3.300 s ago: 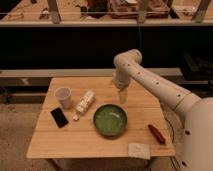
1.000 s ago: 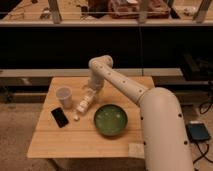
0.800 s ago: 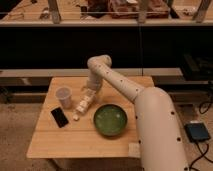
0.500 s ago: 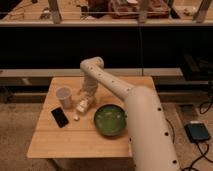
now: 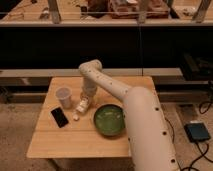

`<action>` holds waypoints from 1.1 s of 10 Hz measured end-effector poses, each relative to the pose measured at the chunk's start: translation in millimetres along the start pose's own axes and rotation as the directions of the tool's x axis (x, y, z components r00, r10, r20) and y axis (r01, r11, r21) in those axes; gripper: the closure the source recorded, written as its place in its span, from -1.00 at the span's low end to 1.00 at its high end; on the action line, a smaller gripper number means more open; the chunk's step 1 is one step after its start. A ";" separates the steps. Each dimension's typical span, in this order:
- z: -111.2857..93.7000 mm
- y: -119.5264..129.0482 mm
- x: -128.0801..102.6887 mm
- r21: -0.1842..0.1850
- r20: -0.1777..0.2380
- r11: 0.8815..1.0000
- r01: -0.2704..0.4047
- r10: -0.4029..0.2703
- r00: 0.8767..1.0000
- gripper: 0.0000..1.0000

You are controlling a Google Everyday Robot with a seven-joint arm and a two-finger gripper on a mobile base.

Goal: Place the bottle in the ceramic bowl

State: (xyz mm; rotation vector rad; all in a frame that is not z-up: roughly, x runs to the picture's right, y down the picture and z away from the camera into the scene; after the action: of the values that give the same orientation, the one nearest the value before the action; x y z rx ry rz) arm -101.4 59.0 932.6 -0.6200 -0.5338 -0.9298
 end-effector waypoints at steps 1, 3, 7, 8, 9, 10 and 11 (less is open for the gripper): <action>-14.4 -2.8 -4.5 0.012 -0.006 1.000 -0.003 0.003 1.000 0.33; -52.8 6.8 -4.9 0.026 -0.021 0.998 -0.048 0.049 0.999 0.75; -109.0 55.4 6.6 0.044 -0.045 0.991 -0.123 0.125 0.991 0.81; -119.6 74.2 -1.3 0.043 -0.053 0.988 -0.150 0.153 0.987 0.81; -122.3 84.1 -12.6 0.039 -0.052 0.987 -0.158 0.159 0.986 0.81; -125.8 92.0 -28.1 0.035 -0.050 0.987 -0.158 0.160 0.986 0.81; -129.8 104.3 -40.8 0.037 -0.046 0.987 -0.157 0.159 0.986 0.81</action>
State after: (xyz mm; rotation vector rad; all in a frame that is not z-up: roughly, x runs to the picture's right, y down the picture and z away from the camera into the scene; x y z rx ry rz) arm -12.4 39.4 787.5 -0.5989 -0.4490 -0.7826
